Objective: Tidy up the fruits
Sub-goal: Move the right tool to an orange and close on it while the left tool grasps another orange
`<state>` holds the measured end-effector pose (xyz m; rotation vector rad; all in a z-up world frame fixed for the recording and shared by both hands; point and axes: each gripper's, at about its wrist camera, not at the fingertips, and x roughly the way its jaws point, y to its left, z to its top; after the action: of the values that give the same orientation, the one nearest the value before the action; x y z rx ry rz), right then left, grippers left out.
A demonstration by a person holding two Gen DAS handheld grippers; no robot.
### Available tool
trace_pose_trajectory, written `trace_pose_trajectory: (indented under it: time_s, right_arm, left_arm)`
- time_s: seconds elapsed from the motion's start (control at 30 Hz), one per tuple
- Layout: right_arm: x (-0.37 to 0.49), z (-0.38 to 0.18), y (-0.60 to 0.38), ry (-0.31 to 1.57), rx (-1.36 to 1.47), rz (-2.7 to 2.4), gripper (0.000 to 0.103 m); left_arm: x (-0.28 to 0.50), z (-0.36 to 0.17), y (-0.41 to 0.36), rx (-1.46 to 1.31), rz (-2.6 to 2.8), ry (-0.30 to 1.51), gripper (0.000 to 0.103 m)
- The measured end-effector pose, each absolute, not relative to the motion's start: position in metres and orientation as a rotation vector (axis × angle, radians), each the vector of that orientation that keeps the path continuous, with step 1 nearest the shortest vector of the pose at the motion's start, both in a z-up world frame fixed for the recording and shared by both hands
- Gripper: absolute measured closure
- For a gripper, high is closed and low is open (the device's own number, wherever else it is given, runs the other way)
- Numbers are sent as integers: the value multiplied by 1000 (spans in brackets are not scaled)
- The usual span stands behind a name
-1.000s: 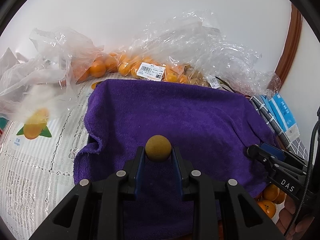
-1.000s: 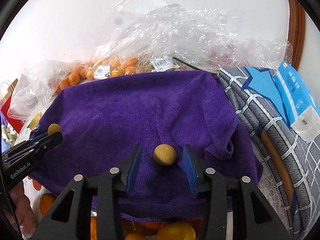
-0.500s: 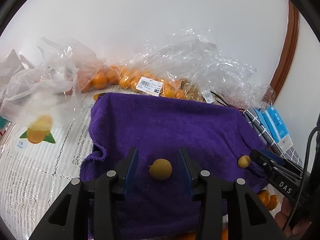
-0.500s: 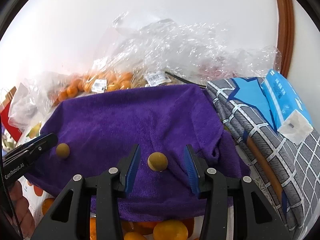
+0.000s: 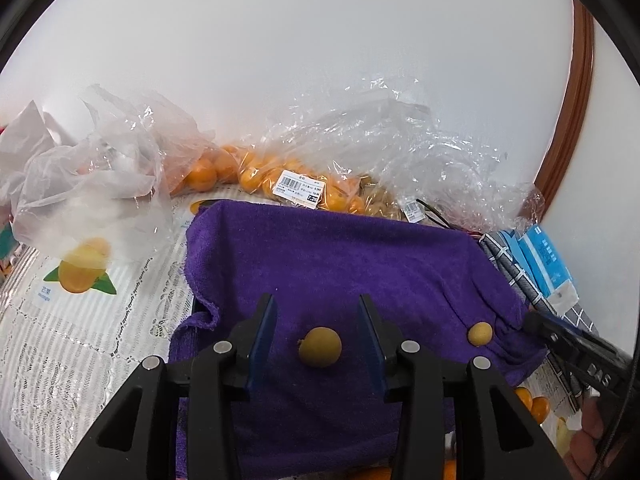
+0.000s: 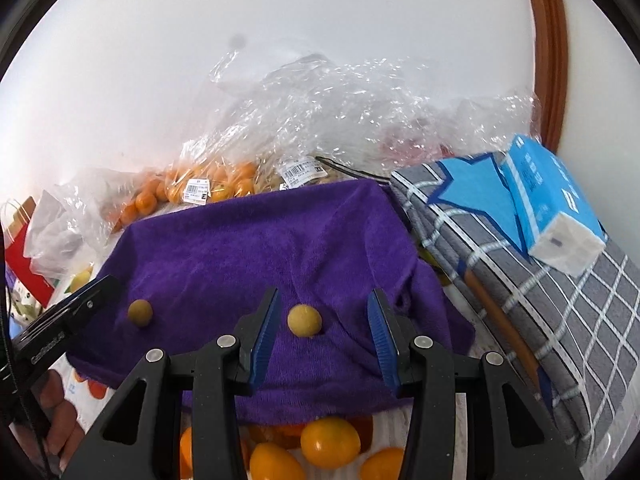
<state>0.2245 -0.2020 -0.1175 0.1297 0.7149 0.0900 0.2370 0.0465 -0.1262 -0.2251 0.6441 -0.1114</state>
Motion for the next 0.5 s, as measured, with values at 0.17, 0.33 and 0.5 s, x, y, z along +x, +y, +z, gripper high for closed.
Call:
trace_pose_trajectory:
  time_s: [0.17, 0.33, 0.5]
  right_arm:
    - [201, -123, -213, 724, 79, 57, 58]
    - [174, -131, -228, 719, 65, 38, 58]
    - [155, -138, -242, 729, 89, 35, 58]
  left_arm:
    - [237, -125, 50, -248, -117, 649, 64]
    - [229, -124, 49, -245, -119, 642, 62]
    - [220, -115, 48, -206, -95, 617, 60]
